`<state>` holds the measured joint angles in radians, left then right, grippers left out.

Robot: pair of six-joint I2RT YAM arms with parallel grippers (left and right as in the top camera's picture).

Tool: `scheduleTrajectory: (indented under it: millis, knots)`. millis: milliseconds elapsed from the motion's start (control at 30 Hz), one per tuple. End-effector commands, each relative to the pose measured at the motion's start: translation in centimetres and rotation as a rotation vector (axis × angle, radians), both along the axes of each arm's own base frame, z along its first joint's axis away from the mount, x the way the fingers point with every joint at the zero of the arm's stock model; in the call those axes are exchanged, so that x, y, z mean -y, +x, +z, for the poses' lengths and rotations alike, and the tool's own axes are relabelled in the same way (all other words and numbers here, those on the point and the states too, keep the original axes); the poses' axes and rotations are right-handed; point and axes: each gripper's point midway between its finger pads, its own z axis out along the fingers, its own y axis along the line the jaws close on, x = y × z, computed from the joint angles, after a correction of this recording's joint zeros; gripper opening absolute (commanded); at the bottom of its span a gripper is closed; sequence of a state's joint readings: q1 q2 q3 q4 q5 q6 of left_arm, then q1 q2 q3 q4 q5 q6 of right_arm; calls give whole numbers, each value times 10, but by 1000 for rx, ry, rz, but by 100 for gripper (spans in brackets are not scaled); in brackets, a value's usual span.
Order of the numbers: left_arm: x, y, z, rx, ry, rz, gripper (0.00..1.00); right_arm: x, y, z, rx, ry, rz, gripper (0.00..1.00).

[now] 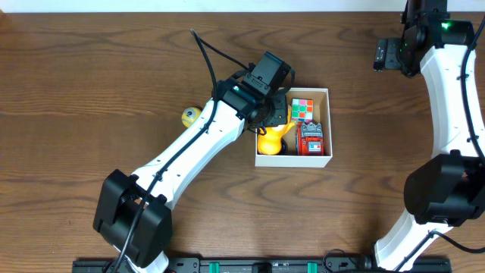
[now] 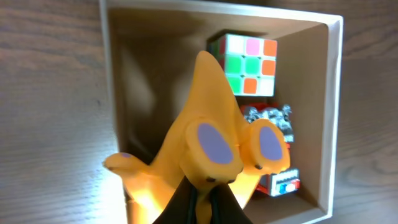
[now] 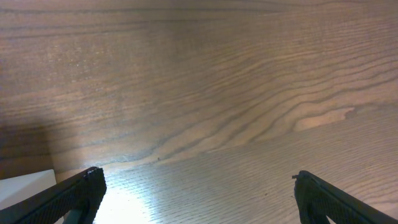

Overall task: Pack container
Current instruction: 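Lower the orange plush toy into the box's left side and release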

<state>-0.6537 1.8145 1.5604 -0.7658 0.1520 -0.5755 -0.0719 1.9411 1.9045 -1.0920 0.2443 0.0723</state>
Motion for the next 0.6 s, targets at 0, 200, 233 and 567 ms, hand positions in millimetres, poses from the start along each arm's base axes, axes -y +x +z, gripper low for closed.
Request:
scheduleTrajectory:
  millis: [0, 200, 233, 567]
  knots:
    - [-7, 4, 8, 46, 39, -17, 6, 5, 0, 18, 46, -8, -26, 99]
    - [-4, 1, -4, 22, 58, -28, 6, 5, 0, 18, 46, -8, -26, 99]
    - [-2, 1, -7, 17, 62, -32, 6, 5, 0, 18, 46, -8, -26, 99]
    - [7, -6, -36, -35, 102, -59, 6, 5, 0, 18, 46, -8, -26, 99]
